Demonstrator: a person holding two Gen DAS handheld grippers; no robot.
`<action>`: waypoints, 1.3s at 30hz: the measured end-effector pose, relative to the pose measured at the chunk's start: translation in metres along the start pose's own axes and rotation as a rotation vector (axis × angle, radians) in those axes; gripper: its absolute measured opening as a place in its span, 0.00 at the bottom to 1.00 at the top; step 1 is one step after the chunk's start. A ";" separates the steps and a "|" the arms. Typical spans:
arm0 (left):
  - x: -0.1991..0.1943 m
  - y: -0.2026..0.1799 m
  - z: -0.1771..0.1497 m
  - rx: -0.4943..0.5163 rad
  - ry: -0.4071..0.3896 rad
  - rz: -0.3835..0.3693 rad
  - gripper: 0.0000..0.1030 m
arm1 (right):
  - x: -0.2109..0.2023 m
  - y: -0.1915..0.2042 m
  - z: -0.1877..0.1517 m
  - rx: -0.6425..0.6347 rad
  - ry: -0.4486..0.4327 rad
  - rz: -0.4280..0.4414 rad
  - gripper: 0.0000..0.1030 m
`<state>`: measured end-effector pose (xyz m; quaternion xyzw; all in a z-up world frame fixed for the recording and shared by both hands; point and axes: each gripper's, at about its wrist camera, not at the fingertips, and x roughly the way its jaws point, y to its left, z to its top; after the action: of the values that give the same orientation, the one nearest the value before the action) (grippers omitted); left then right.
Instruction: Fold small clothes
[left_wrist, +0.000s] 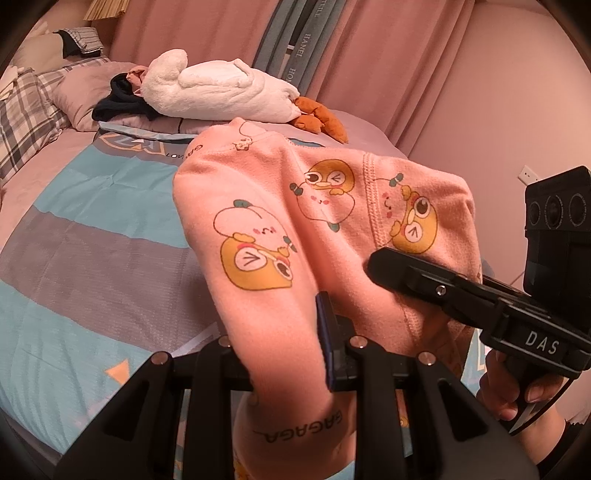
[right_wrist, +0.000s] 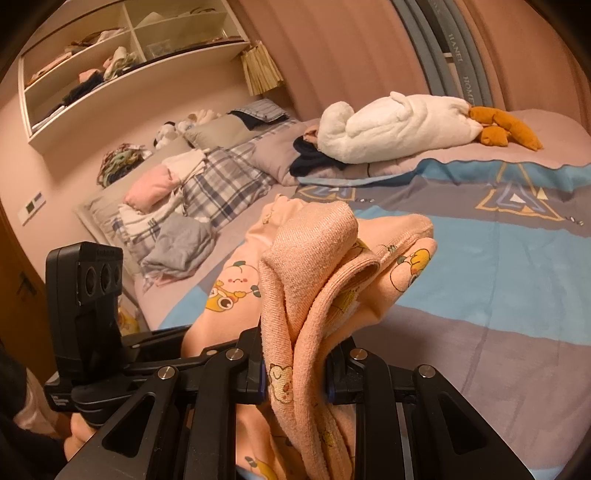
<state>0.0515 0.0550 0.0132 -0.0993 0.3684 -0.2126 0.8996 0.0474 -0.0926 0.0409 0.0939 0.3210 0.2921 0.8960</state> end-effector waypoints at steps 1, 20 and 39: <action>0.001 0.001 0.001 -0.001 0.000 0.002 0.24 | 0.001 0.000 0.001 0.000 0.001 0.002 0.23; 0.025 0.013 0.013 -0.012 0.018 0.040 0.24 | 0.028 -0.014 0.009 0.021 0.024 0.025 0.23; 0.059 0.036 0.034 0.002 0.038 0.058 0.24 | 0.060 -0.036 0.023 0.045 0.032 0.029 0.23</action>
<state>0.1246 0.0604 -0.0114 -0.0837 0.3881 -0.1884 0.8983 0.1157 -0.0868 0.0148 0.1143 0.3403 0.2993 0.8841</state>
